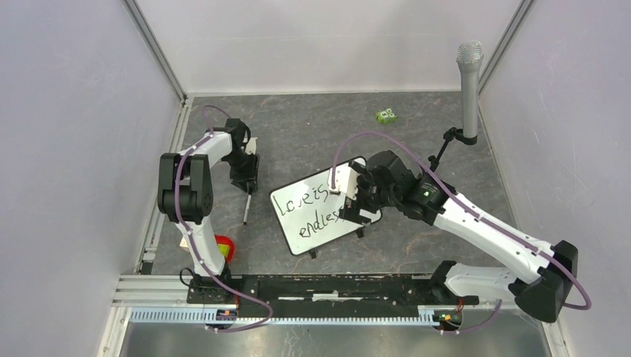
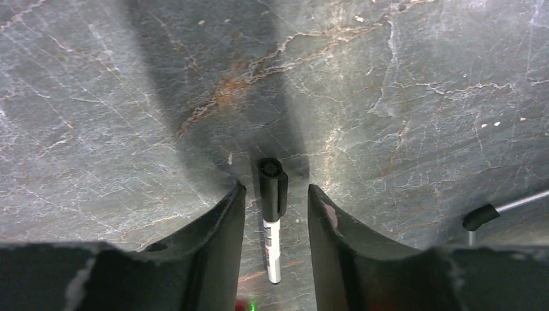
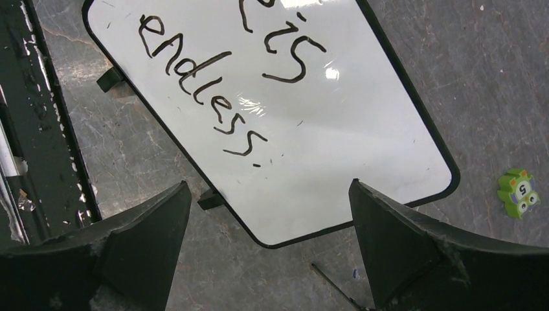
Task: Write a sentence on the whiteboard
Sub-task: Put down the whiteboard marker at the center of the board, then reset both arms
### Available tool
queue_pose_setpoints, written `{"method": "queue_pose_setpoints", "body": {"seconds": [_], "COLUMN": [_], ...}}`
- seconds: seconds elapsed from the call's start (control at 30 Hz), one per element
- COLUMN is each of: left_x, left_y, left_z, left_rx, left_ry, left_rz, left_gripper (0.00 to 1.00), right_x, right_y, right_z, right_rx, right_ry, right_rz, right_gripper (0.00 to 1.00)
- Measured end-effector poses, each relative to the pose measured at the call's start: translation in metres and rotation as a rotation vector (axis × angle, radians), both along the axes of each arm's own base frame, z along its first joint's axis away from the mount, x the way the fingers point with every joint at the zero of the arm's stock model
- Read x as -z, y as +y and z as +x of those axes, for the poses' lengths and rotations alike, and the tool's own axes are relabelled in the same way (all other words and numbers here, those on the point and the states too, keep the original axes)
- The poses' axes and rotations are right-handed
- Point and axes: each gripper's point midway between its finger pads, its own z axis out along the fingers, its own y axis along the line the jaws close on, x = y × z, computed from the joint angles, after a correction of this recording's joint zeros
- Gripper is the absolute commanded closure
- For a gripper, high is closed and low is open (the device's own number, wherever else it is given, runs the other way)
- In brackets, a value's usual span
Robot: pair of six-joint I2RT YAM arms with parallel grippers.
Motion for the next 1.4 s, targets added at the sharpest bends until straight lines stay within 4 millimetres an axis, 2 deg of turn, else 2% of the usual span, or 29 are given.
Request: {"method": "queue_pose_setpoints", "body": {"seconds": [0.23, 0.27, 0.33, 0.4, 0.57, 0.67, 0.83, 0.93, 1.03, 1.17, 1.3, 1.4], "left_x": [-0.006, -0.009, -0.019, -0.033, -0.094, -0.141, -0.228, -0.262, -0.268, -0.249, -0.232, -0.229], "left_y": [-0.004, -0.004, -0.004, -0.003, -0.005, -0.006, -0.015, -0.018, -0.017, -0.014, -0.008, -0.003], "left_z": [-0.003, -0.004, -0.005, -0.005, 0.007, 0.013, -0.006, -0.027, -0.052, -0.085, -0.115, -0.129], "left_rx": [0.023, 0.027, 0.035, 0.048, 0.052, 0.072, 0.131, 0.165, 0.191, 0.213, 0.234, 0.235], "left_ry": [-0.007, -0.011, -0.025, -0.059, -0.219, -0.379, -0.668, -0.793, -0.853, -0.861, -0.885, -0.913], "left_rz": [0.003, 0.002, 0.003, 0.003, -0.012, -0.023, -0.079, -0.098, -0.099, -0.086, -0.059, -0.034], "left_gripper": [0.24, 0.19, 0.02, 0.00, 0.00, 0.00, 0.00, 0.00, 0.00, 0.00, 0.00, 0.00], "right_x": [0.003, 0.002, -0.003, -0.010, -0.026, -0.031, -0.034, -0.043, -0.054, -0.061, -0.050, -0.042], "right_y": [-0.020, -0.024, -0.031, -0.040, -0.066, -0.083, -0.114, -0.135, -0.148, -0.164, -0.176, -0.182], "right_z": [-0.004, -0.003, 0.000, 0.003, 0.008, 0.011, 0.014, 0.014, 0.013, 0.009, 0.008, 0.007], "right_rx": [0.032, 0.044, 0.069, 0.102, 0.198, 0.269, 0.394, 0.478, 0.532, 0.589, 0.649, 0.682], "right_ry": [-0.006, -0.011, -0.019, -0.031, -0.072, -0.088, -0.120, -0.161, -0.205, -0.263, -0.270, -0.264], "right_rz": [0.018, 0.023, 0.040, 0.069, 0.139, 0.173, 0.222, 0.261, 0.301, 0.340, 0.348, 0.349], "right_gripper": [0.02, 0.02, 0.02, 0.02, 0.02, 0.02, 0.02, 0.02, 0.02, 0.02, 0.02, 0.02]}}
